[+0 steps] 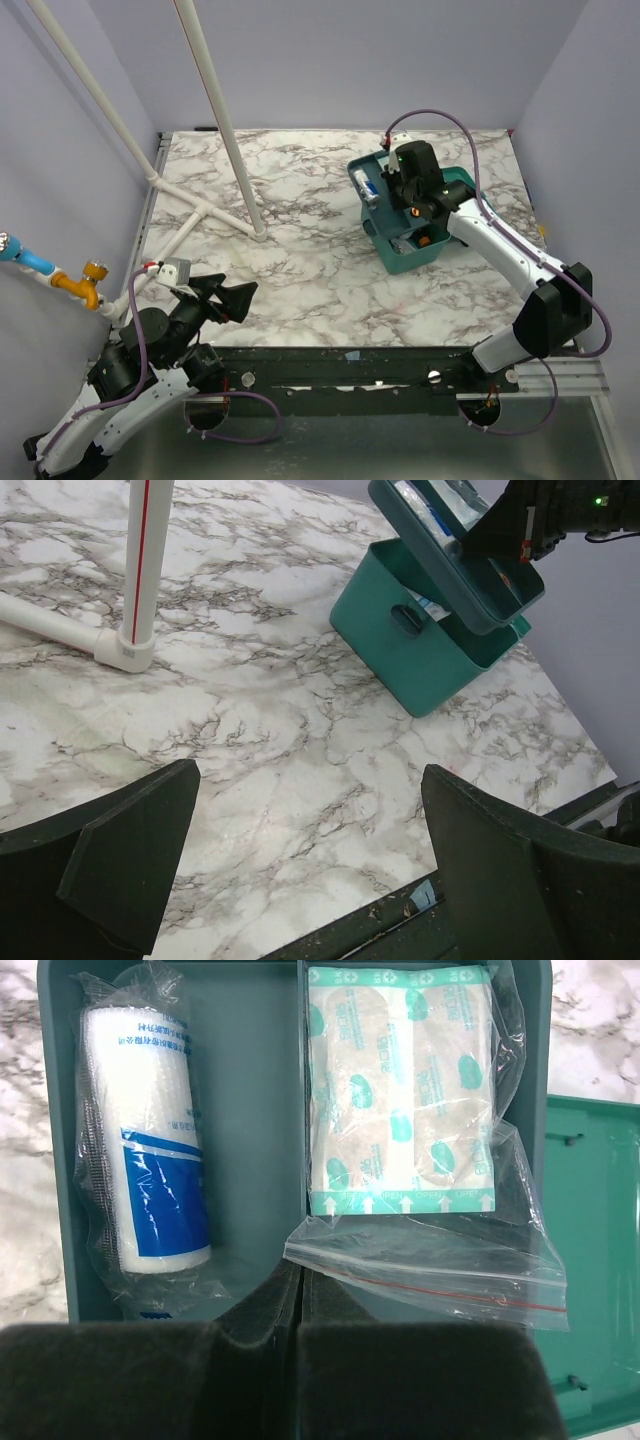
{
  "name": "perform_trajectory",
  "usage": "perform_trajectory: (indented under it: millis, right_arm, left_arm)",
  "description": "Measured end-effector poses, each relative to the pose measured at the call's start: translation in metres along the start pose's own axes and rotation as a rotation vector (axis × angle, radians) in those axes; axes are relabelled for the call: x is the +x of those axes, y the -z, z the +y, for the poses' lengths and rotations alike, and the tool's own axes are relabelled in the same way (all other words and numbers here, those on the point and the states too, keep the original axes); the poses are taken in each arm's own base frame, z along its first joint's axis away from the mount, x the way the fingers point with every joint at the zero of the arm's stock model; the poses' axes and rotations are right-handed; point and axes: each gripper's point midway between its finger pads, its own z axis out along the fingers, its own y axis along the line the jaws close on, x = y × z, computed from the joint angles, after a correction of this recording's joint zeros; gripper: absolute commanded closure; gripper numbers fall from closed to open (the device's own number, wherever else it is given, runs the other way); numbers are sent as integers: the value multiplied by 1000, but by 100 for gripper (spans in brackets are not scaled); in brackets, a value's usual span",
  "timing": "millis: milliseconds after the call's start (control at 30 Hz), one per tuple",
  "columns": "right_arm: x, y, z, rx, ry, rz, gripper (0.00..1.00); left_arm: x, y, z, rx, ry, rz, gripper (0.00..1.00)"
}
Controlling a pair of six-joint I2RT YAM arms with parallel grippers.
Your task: Organize the medicine kit
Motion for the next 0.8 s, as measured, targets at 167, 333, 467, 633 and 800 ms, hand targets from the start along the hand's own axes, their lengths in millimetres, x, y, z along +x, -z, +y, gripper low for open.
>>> perform_trajectory:
  millis: [167,333,467,633,800]
  right_arm:
    - [4,-6,-18,16,-9,6,99]
    - [12,-15,-22,0,0,21,99]
    - [29,-22,-28,-13,-4,52,99]
    - [44,-28,-39,-13,-14,80,99]
    - [54,-33,-38,-20,-16,89,99]
  left_arm:
    - [0,0,0,0,0,0,4]
    - [0,0,0,0,0,0,4]
    - [0,0,0,0,0,0,4]
    - [0,0,0,0,0,0,4]
    - [0,0,0,0,0,0,4]
